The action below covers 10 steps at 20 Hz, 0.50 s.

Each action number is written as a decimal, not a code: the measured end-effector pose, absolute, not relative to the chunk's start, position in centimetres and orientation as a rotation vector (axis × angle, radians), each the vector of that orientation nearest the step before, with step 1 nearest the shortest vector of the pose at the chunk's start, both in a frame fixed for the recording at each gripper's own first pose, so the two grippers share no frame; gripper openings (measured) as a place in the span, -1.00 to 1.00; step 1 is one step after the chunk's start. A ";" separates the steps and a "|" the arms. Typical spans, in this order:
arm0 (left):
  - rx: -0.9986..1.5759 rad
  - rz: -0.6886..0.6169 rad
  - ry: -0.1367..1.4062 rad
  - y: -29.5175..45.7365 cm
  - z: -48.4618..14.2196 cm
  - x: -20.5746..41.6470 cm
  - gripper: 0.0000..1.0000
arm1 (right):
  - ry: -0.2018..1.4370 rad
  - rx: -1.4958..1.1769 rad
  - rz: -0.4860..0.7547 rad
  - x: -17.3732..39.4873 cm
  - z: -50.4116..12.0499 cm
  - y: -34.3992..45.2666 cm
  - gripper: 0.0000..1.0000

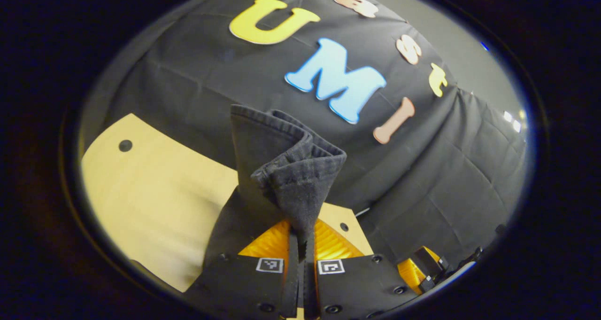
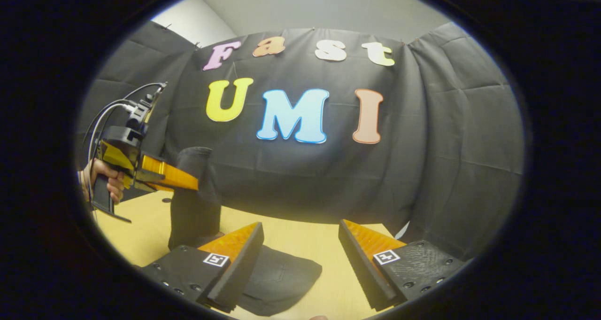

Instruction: Grasp the waist and the cuffs of the jeans and fold them to make the two legs overlap; first hold the waist and fold one-third of the jeans toward the cuffs, then hold the cuffs and fold the remaining one-third in the same direction to finish folding.

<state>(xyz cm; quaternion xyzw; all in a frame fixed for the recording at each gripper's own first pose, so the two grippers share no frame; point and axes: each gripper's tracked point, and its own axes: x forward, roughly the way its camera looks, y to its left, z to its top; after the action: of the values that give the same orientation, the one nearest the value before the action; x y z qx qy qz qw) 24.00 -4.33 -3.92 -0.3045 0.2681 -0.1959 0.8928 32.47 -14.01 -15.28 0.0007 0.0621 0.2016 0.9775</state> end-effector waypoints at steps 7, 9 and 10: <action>-0.534 -0.494 0.809 -15.2 -14.9 17.9 -0.74 | 0.149 0.017 0.372 33.3 -16.7 -16.9 0.90; -0.490 -0.491 0.861 -16.2 -17.5 16.6 -0.74 | 0.168 0.018 0.372 33.2 -17.5 -17.2 0.90; -0.470 -0.484 0.881 -16.4 -19.0 16.3 -0.74 | 0.176 0.020 0.378 33.0 -17.8 -17.1 0.90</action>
<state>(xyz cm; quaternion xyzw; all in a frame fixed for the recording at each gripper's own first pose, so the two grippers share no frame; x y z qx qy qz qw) 16.31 -16.44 -19.02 -0.2233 0.4184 -0.2296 0.8499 33.02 -17.08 -17.77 0.0097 0.0872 0.1878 0.9783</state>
